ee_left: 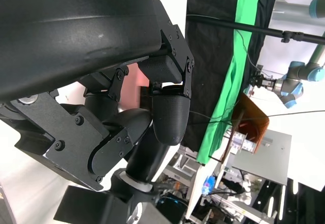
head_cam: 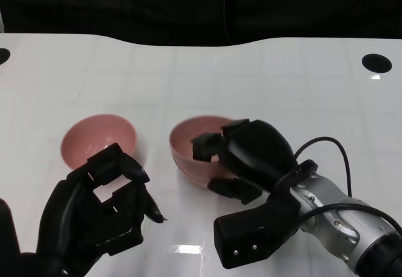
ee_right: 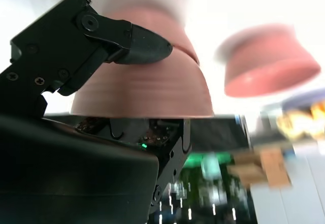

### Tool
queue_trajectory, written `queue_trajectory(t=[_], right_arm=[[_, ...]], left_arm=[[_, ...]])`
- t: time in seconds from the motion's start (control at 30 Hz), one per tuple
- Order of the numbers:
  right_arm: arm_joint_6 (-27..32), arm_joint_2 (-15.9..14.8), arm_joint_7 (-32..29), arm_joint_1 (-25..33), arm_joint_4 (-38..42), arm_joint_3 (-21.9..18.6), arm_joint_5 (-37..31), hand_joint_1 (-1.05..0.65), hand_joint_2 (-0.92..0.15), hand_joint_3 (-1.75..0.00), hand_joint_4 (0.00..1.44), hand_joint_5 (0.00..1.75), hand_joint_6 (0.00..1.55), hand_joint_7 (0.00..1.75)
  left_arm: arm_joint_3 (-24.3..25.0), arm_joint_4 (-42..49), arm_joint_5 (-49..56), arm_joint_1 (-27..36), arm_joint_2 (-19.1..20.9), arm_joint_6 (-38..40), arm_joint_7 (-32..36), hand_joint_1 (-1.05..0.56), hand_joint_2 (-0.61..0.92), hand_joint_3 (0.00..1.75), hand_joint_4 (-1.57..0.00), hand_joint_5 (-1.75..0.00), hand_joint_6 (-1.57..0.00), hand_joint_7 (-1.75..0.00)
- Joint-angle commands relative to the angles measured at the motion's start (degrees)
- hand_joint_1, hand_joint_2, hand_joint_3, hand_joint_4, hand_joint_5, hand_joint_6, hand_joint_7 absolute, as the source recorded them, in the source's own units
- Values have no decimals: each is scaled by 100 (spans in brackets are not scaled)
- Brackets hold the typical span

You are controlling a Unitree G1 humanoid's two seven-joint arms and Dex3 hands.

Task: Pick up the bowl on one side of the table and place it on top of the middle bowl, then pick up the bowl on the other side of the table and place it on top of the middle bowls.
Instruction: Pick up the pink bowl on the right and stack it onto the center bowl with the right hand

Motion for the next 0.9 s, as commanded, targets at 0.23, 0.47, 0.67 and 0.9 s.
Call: queue_trajectory(t=[0.23, 0.47, 0.67, 0.9], right_arm=[[380, -142, 722, 119, -657, 10, 37, -52, -92, -20, 58, 34, 75, 1], [713, -197, 1311, 383, -1497, -101, 182, -57, -92, -24, 55, 37, 70, 0], [1110, -235, 1696, 576, -2426, -223, 183, -61, -92, -27, 48, 36, 58, 0], [1102, -411, 1633, 860, -3257, -608, 323, -62, -92, -31, 28, 50, 42, 1]], left_arm=[[-9, -37, 110, -24, -38, -91, 78, -15, 36, 133, -81, -174, -80, -146], [-3, 0, 110, -44, -50, -117, 32, -15, 37, 132, -81, -175, -81, -145], [27, 2, 164, -13, 8, -128, 29, -15, 36, 133, -80, -175, -81, -145], [72, -11, 166, -14, 43, -138, 36, -14, 37, 136, -81, -173, -81, -145]])
